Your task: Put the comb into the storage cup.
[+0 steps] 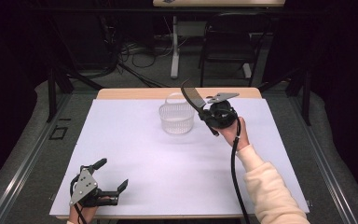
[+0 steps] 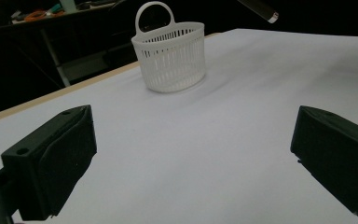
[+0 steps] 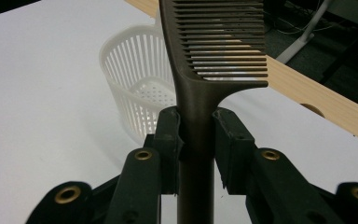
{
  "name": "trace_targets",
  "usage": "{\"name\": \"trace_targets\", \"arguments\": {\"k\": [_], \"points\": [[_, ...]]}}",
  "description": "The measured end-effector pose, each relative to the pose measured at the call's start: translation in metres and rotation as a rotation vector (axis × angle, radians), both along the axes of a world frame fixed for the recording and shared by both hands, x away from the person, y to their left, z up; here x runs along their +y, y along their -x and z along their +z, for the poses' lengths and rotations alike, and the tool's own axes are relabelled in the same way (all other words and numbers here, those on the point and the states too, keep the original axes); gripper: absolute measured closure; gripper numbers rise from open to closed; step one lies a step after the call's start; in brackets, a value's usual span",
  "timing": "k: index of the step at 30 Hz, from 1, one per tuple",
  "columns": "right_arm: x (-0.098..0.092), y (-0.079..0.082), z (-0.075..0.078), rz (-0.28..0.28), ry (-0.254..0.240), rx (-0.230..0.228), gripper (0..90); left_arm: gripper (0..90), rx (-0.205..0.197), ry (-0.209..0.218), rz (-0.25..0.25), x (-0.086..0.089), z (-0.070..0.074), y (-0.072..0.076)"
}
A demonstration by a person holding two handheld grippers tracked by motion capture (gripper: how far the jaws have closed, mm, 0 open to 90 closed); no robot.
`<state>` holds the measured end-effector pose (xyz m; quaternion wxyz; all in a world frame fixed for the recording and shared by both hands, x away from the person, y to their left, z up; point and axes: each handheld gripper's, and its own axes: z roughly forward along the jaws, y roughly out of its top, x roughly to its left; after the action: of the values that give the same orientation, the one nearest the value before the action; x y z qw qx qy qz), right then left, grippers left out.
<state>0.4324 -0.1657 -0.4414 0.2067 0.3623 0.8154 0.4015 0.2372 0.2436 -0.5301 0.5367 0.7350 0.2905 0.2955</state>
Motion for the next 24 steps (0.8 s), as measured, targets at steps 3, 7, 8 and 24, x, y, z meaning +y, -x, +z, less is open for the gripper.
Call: {"name": "trace_targets", "arguments": {"k": [3, 7, 8, 24], "points": [[0.002, -0.003, 0.001, 0.004, -0.001, -0.002, 72.2, 0.2, 0.002, -0.001, 0.002, 0.000, 0.000, 0.000], [0.005, -0.007, 0.001, 0.002, -0.001, -0.007, 72.3, 0.2, 0.002, -0.001, 0.002, 0.000, 0.000, 0.000], [0.005, -0.008, 0.001, 0.002, -0.004, -0.010, 72.3, 0.2, 0.001, -0.001, 0.002, 0.000, 0.000, 0.000], [0.013, -0.015, 0.001, 0.025, 0.010, -0.036, 72.2, 0.2, 0.000, 0.002, 0.010, 0.000, 0.000, 0.000]]}}
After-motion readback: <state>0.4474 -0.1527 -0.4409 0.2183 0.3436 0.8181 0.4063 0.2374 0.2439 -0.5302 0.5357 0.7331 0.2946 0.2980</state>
